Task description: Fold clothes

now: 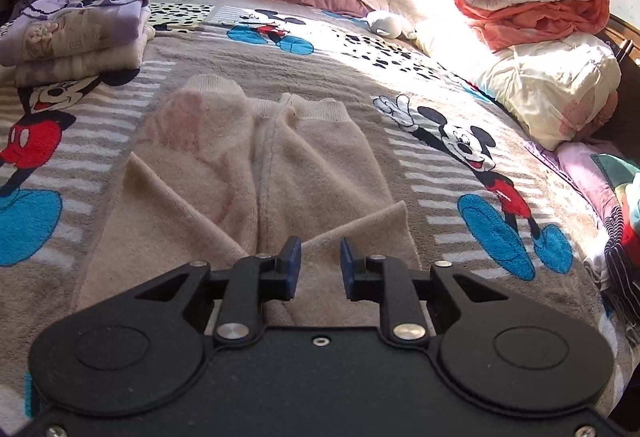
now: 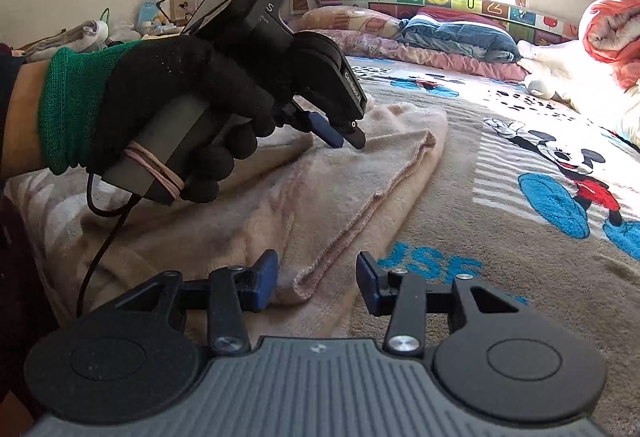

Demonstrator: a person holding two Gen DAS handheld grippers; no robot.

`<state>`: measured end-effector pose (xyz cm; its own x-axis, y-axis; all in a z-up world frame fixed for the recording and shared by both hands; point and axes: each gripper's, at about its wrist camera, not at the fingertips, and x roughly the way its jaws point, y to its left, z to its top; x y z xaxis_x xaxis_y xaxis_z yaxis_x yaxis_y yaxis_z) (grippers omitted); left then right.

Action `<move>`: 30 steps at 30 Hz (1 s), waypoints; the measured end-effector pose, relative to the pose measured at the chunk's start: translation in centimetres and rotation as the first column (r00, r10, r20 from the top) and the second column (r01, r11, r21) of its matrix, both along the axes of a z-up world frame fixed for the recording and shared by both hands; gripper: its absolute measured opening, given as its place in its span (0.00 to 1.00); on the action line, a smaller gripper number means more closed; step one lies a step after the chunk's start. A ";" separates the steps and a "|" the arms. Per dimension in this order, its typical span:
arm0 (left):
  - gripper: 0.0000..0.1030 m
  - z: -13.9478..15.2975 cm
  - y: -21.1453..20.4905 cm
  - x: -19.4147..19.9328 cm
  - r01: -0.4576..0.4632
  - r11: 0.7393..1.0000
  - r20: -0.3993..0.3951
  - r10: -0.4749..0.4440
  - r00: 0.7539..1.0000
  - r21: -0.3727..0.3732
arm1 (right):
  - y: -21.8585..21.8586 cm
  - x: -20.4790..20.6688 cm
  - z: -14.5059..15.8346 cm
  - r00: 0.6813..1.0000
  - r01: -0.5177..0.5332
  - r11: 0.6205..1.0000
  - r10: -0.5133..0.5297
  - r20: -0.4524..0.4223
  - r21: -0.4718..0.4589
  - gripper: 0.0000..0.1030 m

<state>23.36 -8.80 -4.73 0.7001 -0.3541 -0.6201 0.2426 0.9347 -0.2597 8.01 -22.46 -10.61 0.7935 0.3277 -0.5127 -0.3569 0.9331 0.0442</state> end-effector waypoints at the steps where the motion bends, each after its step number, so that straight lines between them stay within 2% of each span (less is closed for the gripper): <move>1: 0.30 0.6 1.0 -1.1 0.003 1.000 0.018 -0.003 1.000 -0.008 | -0.3 -0.4 0.3 1.000 0.002 1.000 -0.002 0.008 0.007 0.43; 7: 0.30 2.3 8.7 -7.8 -0.040 0.998 0.093 0.045 0.995 -0.052 | -1.7 -3.5 1.5 0.998 0.004 1.000 -0.004 0.059 0.002 0.44; 9: 0.31 2.4 10.6 -10.2 -0.051 0.999 0.143 0.049 0.988 0.015 | -1.6 -4.9 1.6 0.996 -0.009 0.999 0.013 0.087 -0.046 0.46; 11: 0.40 2.3 11.8 -12.6 -0.049 0.991 0.203 0.023 0.979 0.122 | -1.2 -5.8 1.4 0.994 -0.016 0.992 0.029 0.107 -0.125 0.48; 13: 0.41 2.0 12.7 -14.7 -0.033 0.974 0.246 -0.024 0.969 0.224 | -0.6 -6.3 1.0 0.992 -0.027 0.978 0.052 0.116 -0.205 0.48; 18: 0.44 0.3 14.1 -18.5 0.059 0.915 0.263 -0.176 0.949 0.400 | 1.5 -7.3 -0.4 0.988 -0.076 0.919 0.122 0.096 -0.387 0.48; 22: 0.45 -2.3 13.6 -20.5 0.152 0.836 0.232 -0.314 0.921 0.528 | 2.0 -8.0 -0.8 0.985 -0.111 0.888 0.158 0.069 -0.446 0.50; 24: 0.45 -3.7 12.7 -21.3 0.180 0.774 0.216 -0.378 0.900 0.607 | 2.5 -8.5 -0.9 0.982 -0.126 0.876 0.178 0.069 -0.465 0.52; 28: 0.50 -6.7 11.4 -22.6 0.233 0.622 0.159 -0.508 0.846 0.748 | 4.1 -9.0 -1.6 0.972 -0.151 0.834 0.223 0.073 -0.531 0.52; 30: 0.50 -7.8 11.1 -22.9 0.227 0.567 0.150 -0.541 0.827 0.792 | 4.7 -9.1 -2.3 0.969 -0.146 0.812 0.232 0.083 -0.565 0.51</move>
<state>0.48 2.29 -12.49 0.8172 -0.1947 -0.5425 0.5467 0.5600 0.6225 -1.09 -17.73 -12.95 0.8229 0.1756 -0.5404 -0.4910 0.6985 -0.5206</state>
